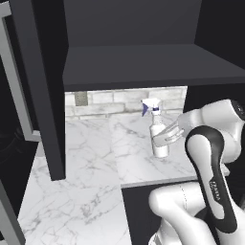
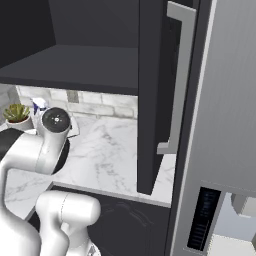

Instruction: Move the cutting board and knife to the sink. Then move spray from the cabinet to the counter.

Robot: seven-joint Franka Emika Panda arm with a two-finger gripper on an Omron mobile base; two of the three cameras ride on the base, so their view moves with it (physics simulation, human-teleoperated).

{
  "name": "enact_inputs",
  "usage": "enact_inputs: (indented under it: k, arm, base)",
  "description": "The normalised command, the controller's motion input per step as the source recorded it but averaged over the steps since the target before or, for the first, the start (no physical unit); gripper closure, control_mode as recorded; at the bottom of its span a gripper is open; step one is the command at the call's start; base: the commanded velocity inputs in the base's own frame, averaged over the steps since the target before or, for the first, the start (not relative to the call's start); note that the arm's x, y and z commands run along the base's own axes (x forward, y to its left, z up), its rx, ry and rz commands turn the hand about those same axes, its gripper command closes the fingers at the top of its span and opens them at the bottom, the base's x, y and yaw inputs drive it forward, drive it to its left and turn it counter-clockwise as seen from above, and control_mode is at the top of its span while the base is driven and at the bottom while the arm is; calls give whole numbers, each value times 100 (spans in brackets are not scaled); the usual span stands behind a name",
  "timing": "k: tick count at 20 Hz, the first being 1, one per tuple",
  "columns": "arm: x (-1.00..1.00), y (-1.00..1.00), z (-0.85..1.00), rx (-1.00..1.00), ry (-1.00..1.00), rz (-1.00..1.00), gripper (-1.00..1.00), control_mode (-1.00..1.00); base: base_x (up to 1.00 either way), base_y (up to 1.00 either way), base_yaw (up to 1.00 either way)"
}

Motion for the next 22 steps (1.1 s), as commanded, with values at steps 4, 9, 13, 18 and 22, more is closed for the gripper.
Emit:
enact_inputs:
  k: [4,9,13,18,22]
  arm:
    - [49,12,-65,4,-20,6,100,-100]
    - [37,17,-64,5,-14,7,100,-100]
    - [23,6,-51,15,-14,5,100,-100]
    - [6,0,-27,23,-1,1,100,-100]
    - [9,11,-14,0,-8,0,100,-100]
  base:
    - [0,0,0]
    - [0,0,0]
    - [0,0,0]
    - [0,0,0]
    - [0,0,0]
